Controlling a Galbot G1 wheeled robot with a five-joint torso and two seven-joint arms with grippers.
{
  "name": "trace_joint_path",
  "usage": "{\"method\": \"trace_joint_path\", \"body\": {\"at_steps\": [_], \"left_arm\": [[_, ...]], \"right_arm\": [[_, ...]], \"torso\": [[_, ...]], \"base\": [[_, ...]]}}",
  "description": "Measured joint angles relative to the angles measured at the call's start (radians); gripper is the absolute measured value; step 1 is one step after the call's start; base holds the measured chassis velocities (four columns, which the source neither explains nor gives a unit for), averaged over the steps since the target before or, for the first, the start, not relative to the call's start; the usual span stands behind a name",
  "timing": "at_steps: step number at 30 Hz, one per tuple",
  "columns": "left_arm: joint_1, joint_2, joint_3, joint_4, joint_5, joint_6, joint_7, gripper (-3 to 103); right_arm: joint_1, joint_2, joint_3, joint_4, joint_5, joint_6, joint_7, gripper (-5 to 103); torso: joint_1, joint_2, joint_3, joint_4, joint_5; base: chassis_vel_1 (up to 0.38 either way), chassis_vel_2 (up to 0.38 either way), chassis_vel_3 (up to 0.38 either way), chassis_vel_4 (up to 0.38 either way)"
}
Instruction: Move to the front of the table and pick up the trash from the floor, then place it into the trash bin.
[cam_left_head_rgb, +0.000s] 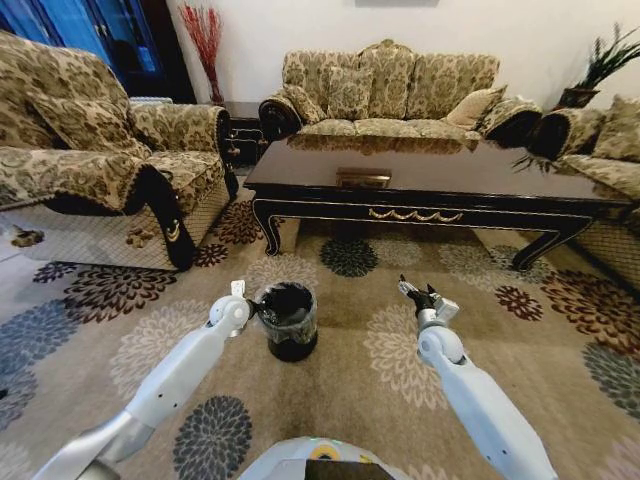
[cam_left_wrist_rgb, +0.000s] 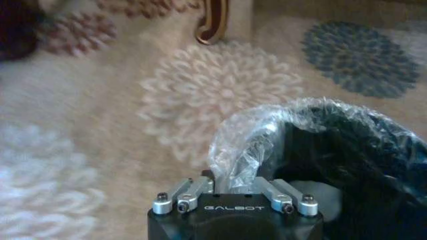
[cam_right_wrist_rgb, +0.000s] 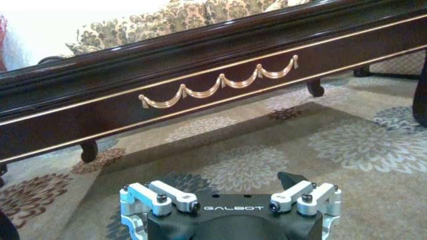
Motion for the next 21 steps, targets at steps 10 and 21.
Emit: {"method": "trace_joint_path", "body": {"at_steps": [10,21], "left_arm": [[0.161,0.17,-0.13,-0.263,0.074,-0.215,0.017,61],[0.381,0.156,-0.409,-0.428,0.242,-0.454,0.204,97]], "right_arm": [[-0.034,-0.026,0.026,0.002,0.003,0.159,-0.024,100],[-0.097,-0.032,0.088,0.026,0.007,0.199,-0.059,100]], "torso": [[0.0,0.0,0.0,0.0003,0.0002],[0.0,0.0,0.0,0.0004,0.0002]], "base": [[0.0,0.0,0.0,0.0],[0.0,0.0,0.0,0.0]]}}
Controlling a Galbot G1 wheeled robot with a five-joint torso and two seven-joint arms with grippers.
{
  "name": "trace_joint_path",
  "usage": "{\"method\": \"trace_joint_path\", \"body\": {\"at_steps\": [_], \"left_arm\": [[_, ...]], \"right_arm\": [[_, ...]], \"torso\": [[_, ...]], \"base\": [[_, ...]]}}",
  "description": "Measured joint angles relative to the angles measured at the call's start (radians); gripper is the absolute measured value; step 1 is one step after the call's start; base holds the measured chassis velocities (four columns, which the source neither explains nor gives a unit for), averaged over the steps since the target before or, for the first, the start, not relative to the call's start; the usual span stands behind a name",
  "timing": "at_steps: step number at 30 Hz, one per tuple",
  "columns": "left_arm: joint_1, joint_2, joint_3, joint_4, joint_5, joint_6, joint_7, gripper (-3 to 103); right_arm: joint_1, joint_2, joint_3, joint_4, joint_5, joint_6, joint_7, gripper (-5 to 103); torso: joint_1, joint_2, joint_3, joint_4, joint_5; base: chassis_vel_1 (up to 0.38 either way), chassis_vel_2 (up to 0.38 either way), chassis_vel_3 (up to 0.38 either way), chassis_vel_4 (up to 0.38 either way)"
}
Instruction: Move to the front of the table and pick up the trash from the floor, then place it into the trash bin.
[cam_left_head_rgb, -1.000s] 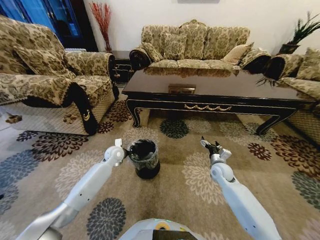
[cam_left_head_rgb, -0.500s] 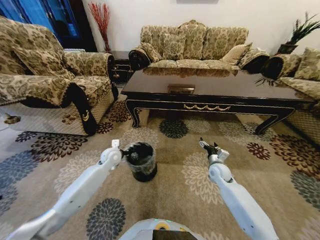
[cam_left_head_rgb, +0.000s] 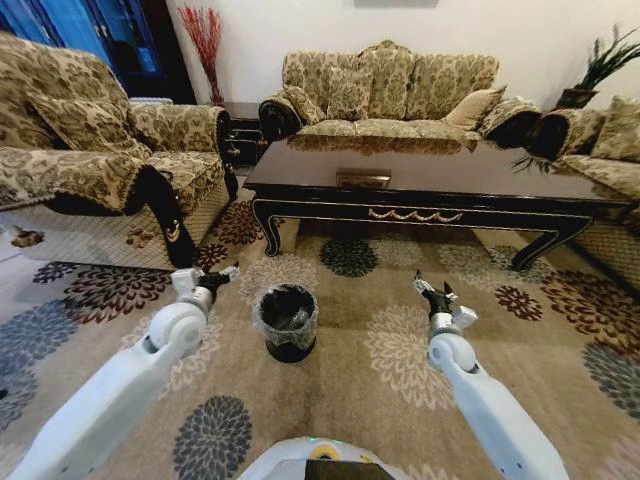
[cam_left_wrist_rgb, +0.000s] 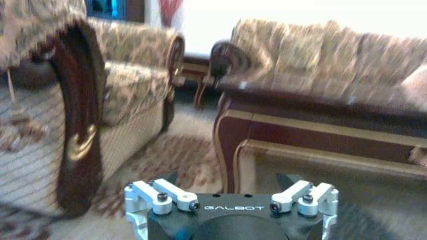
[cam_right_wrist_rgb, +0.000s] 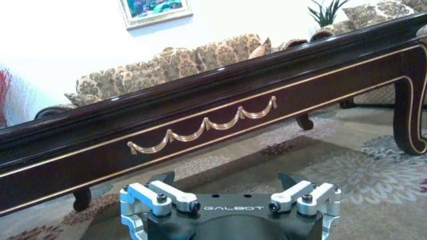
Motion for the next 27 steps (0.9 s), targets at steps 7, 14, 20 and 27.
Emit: {"method": "trace_joint_path", "body": {"at_steps": [7,14,20,27], "left_arm": [[0.218,-0.075,-0.21,-0.119,0.125,-0.055,0.087,100],[0.36,-0.211,-0.328,-0.177,0.269,-0.077,0.113,100],[0.412,-0.277,-0.35,-0.205,0.349,-0.078,0.112,100],[0.437,-0.312,-0.328,-0.214,0.397,-0.075,0.113,100]], "right_arm": [[-0.058,-0.01,0.054,0.002,-0.018,0.08,-0.099,100],[-0.098,-0.009,0.091,0.006,-0.034,0.111,-0.147,100],[-0.111,-0.001,0.094,0.005,-0.044,0.111,-0.148,100],[-0.114,0.005,0.093,-0.003,-0.044,0.11,-0.139,100]], "torso": [[0.0,0.0,0.0,0.0002,-0.0001],[0.0,0.0,0.0,0.0001,0.0001],[0.0,-0.004,-0.004,0.0001,0.0002],[0.0,-0.044,-0.044,0.0001,0.0002]], "base": [[0.0,0.0,0.0,0.0],[0.0,0.0,0.0,0.0],[0.0,0.0,0.0,0.0],[0.0,0.0,0.0,0.0]]}}
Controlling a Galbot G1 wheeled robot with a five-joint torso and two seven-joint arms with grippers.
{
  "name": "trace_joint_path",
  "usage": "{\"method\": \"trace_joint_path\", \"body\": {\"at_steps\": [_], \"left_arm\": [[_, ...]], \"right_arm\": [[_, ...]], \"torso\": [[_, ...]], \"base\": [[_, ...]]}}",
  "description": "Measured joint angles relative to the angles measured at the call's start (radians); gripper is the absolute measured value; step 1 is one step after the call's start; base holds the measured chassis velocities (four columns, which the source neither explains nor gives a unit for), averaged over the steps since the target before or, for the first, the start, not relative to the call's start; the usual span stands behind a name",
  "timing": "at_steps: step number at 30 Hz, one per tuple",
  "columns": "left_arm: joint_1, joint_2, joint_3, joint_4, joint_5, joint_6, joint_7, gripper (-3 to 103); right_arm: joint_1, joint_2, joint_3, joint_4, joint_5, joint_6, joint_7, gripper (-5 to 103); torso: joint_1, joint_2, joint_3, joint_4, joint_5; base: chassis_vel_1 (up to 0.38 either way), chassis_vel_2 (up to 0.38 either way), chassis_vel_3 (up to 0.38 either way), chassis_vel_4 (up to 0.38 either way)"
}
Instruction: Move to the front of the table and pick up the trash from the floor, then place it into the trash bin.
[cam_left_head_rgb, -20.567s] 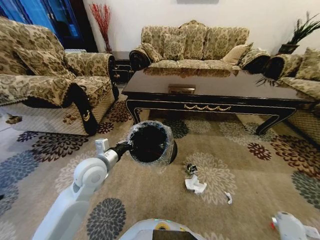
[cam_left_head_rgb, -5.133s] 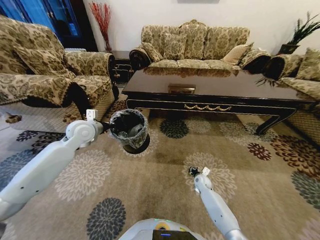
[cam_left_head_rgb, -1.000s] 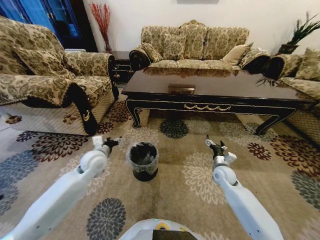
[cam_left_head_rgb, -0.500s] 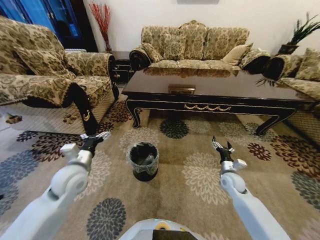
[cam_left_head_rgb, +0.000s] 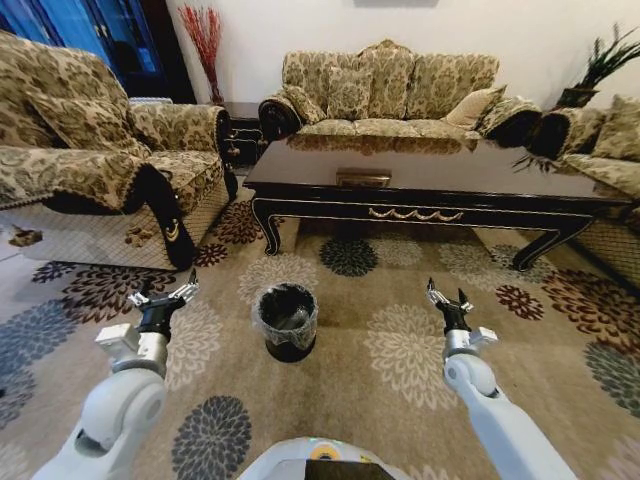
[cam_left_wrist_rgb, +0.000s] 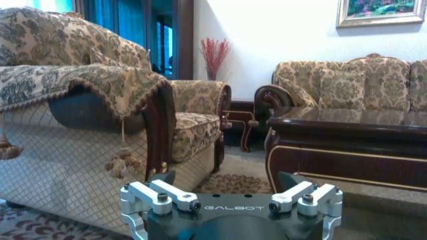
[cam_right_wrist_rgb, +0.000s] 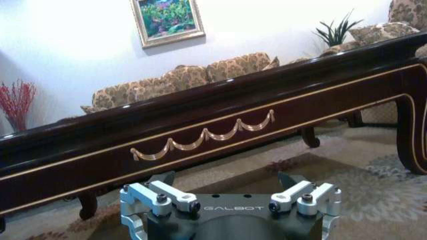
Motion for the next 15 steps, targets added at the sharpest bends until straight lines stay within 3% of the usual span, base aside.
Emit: {"method": "trace_joint_path", "body": {"at_steps": [5,8,15], "left_arm": [[-0.001,0.0,0.009,0.004,0.005,0.0,0.001,100],[-0.007,0.0,0.02,0.023,0.035,-0.028,0.01,100],[-0.009,0.011,0.02,0.023,0.03,-0.033,0.01,100]], "right_arm": [[-0.001,-0.004,0.007,0.0,0.002,0.0,0.0,100],[-0.007,0.002,0.011,-0.001,0.002,0.0,-0.001,100],[-0.017,0.017,0.009,0.005,-0.007,-0.014,-0.013,100]], "torso": [[0.0,-0.016,-0.016,-0.0001,-0.0001],[0.0,-0.031,-0.031,0.0001,-0.0001],[0.0,-0.035,-0.036,0.0001,0.0]], "base": [[0.0,0.0,0.0,0.0],[0.0,0.0,0.0,0.0],[0.0,0.0,0.0,0.0]]}}
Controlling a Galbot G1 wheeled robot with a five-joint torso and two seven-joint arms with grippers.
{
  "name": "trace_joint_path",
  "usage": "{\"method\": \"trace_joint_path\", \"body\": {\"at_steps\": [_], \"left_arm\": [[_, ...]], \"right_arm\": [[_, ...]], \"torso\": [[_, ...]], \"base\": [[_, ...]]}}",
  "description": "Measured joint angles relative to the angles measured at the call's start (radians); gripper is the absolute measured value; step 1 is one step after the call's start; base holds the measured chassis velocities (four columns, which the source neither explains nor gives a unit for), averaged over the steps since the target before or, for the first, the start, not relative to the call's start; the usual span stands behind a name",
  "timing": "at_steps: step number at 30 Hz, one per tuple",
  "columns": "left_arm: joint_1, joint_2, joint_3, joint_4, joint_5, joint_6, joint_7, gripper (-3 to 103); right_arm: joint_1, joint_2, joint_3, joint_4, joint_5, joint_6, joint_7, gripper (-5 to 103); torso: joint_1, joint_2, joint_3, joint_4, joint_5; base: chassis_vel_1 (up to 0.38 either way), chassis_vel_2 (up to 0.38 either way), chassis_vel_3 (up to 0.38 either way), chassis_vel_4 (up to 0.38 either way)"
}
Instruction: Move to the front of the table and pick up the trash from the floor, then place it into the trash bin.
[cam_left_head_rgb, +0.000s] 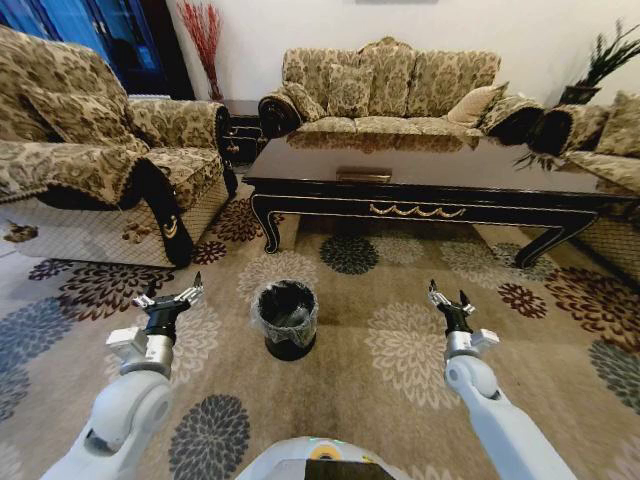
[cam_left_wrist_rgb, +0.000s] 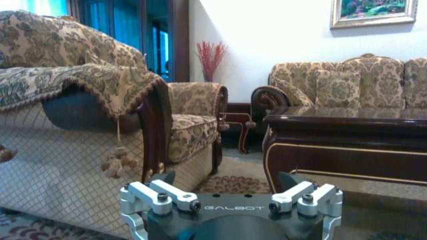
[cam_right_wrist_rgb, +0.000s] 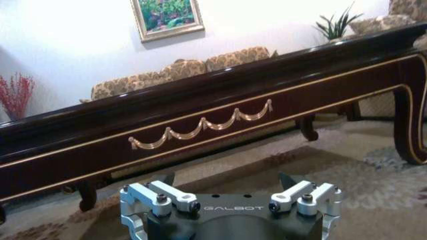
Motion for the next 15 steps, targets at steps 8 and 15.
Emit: {"method": "trace_joint_path", "body": {"at_steps": [8,15], "left_arm": [[0.004,0.009,-0.015,-0.018,-0.023,0.006,-0.004,100],[0.019,0.006,-0.02,-0.044,-0.021,0.011,-0.004,100]], "right_arm": [[-0.005,0.001,-0.008,0.017,-0.008,-0.005,-0.022,100],[-0.014,-0.003,-0.003,0.023,-0.011,-0.004,-0.025,100]], "torso": [[0.0,0.001,0.001,0.0002,-0.0002],[0.0,0.002,0.003,0.0002,-0.0002]], "base": [[0.008,-0.006,-0.006,0.005],[0.111,-0.106,-0.118,0.109]]}}
